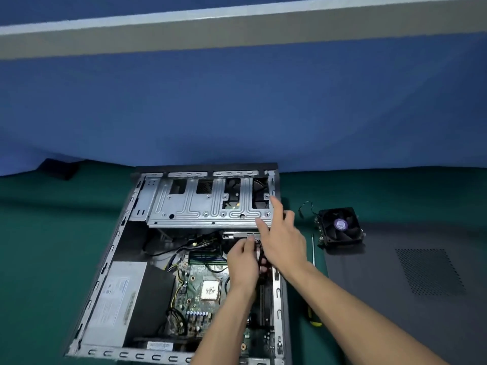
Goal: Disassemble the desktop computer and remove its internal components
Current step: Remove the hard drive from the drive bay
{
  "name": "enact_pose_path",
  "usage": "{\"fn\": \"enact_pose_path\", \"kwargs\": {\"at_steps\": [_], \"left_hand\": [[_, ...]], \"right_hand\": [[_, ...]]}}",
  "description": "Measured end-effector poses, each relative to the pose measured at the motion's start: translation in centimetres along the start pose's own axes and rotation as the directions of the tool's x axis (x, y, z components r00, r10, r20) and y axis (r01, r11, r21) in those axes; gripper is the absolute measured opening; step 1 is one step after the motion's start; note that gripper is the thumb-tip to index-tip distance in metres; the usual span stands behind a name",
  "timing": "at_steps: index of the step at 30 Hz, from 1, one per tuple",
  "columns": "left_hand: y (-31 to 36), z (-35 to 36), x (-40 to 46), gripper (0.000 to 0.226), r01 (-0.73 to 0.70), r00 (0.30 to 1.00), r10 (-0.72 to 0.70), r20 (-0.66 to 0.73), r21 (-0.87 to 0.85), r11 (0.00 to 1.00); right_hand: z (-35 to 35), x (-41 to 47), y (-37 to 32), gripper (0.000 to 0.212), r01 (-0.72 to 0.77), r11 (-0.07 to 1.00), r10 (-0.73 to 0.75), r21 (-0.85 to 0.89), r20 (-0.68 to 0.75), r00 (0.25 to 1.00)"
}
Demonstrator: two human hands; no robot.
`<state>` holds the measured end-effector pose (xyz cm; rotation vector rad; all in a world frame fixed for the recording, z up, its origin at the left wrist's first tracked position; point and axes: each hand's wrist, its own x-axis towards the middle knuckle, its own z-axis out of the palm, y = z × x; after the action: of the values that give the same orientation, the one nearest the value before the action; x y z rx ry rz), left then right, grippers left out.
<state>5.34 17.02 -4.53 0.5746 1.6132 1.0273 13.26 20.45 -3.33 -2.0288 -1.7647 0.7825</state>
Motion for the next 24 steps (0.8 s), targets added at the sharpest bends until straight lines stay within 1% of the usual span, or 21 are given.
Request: {"fn": "enact_pose_path", "kwargs": {"at_steps": [3,6,8,12,15,17,18,21,24], "left_hand": [[-0.77,-0.05,-0.99,0.026,-0.018,1.0,0.018,-0.006,-0.146,0.989],[-0.95,-0.18,-1.15,0.028,-0.01,1.0,0.007,-0.016,-0.207,0.978],[-1.04,-0.31,-0.92,0.03,0.003,0.999,-0.009,-0.03,-0.201,0.98],[-0.92,-0.4,-0.68,0.033,-0.026,0.999,0.018,-0.045,-0.191,0.981],[-1.09,-0.49,-0.87,0.037,-0.075,0.996,0.07,-0.048,-0.107,0.991],[-1.1,-0.61,-1.02,0.034,-0.082,0.996,0.08,-0.033,-0.048,0.996],[-1.07,-0.59,-1.06,0.032,-0.063,0.998,0.062,-0.028,-0.036,0.997],[-0.78,-0.16,-1.07,0.026,0.057,0.998,-0.057,0.001,-0.057,0.997],[-0.55,0.11,-0.91,0.024,0.099,0.994,-0.098,0.037,-0.005,0.995]], "right_hand": [[0.04,-0.04,0.13,0.05,-0.001,1.0,0.001,-0.002,-0.002,1.0],[0.08,0.18,0.15,0.05,-0.005,1.0,0.005,-0.011,-0.006,1.0],[0.15,0.19,0.14,0.05,-0.015,1.0,0.015,-0.012,0.002,1.0],[0.11,0.16,0.04,0.05,-0.022,1.0,0.022,-0.016,0.004,1.0],[0.05,0.13,0.05,0.05,-0.022,1.0,0.022,-0.014,0.0,1.0],[0.03,0.17,0.08,0.049,-0.017,1.0,0.017,-0.018,-0.005,1.0],[0.03,0.15,0.05,0.049,-0.016,1.0,0.016,-0.021,-0.006,1.0],[0.18,0.13,0.06,0.048,-0.017,1.0,0.017,-0.005,-0.006,1.0],[0.21,0.21,0.25,0.049,-0.011,1.0,0.012,0.016,-0.01,1.0]]}}
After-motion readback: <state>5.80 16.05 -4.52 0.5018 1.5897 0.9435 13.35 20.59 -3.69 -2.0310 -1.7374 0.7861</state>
